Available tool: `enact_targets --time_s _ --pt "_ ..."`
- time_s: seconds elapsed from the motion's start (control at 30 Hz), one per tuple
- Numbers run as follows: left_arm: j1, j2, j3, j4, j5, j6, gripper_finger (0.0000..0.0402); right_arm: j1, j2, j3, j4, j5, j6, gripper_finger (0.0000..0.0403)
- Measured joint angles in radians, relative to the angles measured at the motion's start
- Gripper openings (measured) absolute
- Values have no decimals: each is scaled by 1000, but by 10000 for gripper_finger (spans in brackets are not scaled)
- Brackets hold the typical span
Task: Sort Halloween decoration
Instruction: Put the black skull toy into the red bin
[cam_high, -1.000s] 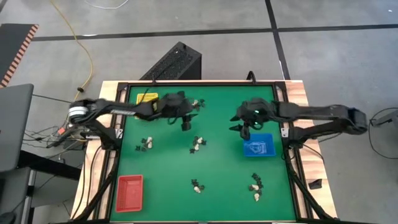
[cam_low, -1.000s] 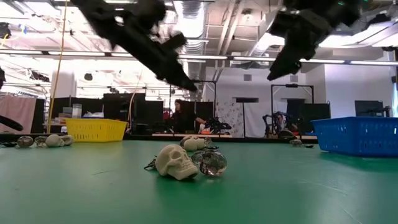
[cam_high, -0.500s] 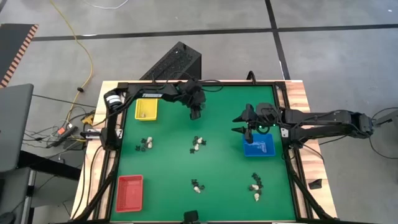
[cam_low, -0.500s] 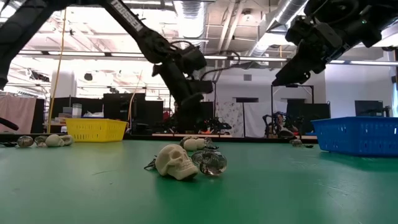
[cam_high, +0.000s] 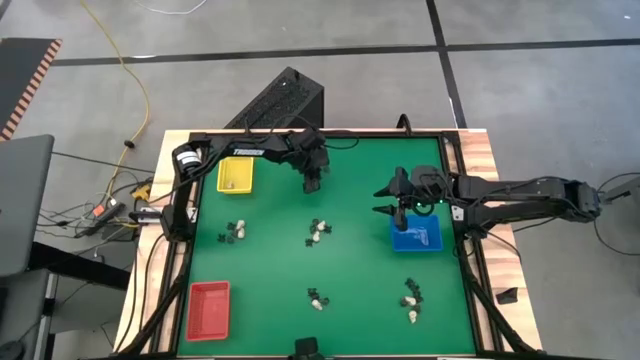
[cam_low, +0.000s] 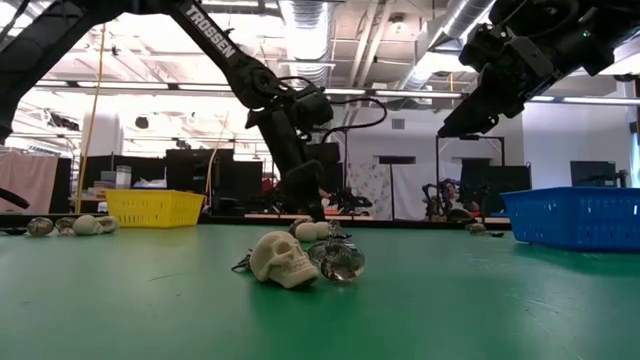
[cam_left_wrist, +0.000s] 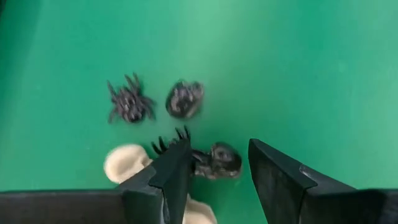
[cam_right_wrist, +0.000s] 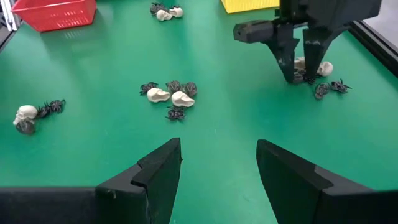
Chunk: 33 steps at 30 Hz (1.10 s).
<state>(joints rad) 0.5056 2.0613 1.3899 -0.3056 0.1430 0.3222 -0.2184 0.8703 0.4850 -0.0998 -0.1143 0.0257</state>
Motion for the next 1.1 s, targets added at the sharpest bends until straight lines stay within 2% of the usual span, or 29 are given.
enact_targets --time_s 0.83,1.1 --pt "3 1 0 -27 -9 14 150 0 0 0 2 0 0 239" --pt "3 1 0 -21 -10 12 107 0 0 0 2 0 0 239"
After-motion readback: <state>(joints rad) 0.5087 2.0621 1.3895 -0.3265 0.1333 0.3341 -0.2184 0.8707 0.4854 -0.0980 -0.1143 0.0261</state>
